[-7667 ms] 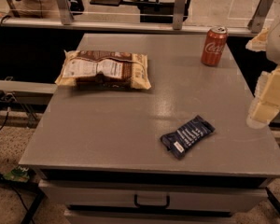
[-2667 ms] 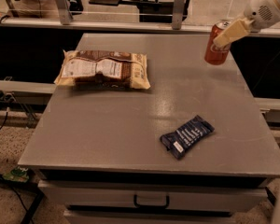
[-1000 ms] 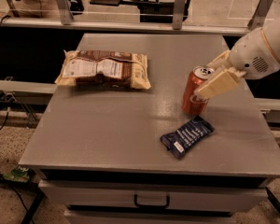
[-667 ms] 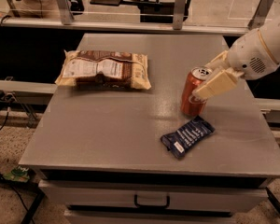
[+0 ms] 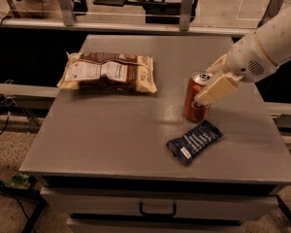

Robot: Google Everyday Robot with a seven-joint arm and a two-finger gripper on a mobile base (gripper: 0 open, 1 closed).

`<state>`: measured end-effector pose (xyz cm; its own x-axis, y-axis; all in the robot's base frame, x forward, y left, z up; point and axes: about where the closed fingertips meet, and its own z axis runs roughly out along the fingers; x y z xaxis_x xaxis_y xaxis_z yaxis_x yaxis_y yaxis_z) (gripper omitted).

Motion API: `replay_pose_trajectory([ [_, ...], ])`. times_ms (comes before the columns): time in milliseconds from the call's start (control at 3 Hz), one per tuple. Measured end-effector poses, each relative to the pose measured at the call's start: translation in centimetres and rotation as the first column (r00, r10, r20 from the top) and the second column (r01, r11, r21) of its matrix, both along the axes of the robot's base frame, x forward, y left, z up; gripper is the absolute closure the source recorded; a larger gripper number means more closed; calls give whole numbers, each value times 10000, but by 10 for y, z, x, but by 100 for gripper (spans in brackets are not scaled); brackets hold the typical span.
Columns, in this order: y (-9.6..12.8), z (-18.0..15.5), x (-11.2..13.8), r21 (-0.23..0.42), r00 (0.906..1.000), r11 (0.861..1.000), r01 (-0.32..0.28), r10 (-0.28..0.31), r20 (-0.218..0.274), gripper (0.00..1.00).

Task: Move coke can near rxbar blueberry

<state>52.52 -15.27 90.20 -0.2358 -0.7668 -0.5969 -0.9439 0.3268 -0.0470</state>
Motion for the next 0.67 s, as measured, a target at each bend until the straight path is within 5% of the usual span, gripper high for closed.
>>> replay_pose_trajectory([
  [667, 4, -3, 0, -209, 9999, 9997, -157, 156, -56, 4],
])
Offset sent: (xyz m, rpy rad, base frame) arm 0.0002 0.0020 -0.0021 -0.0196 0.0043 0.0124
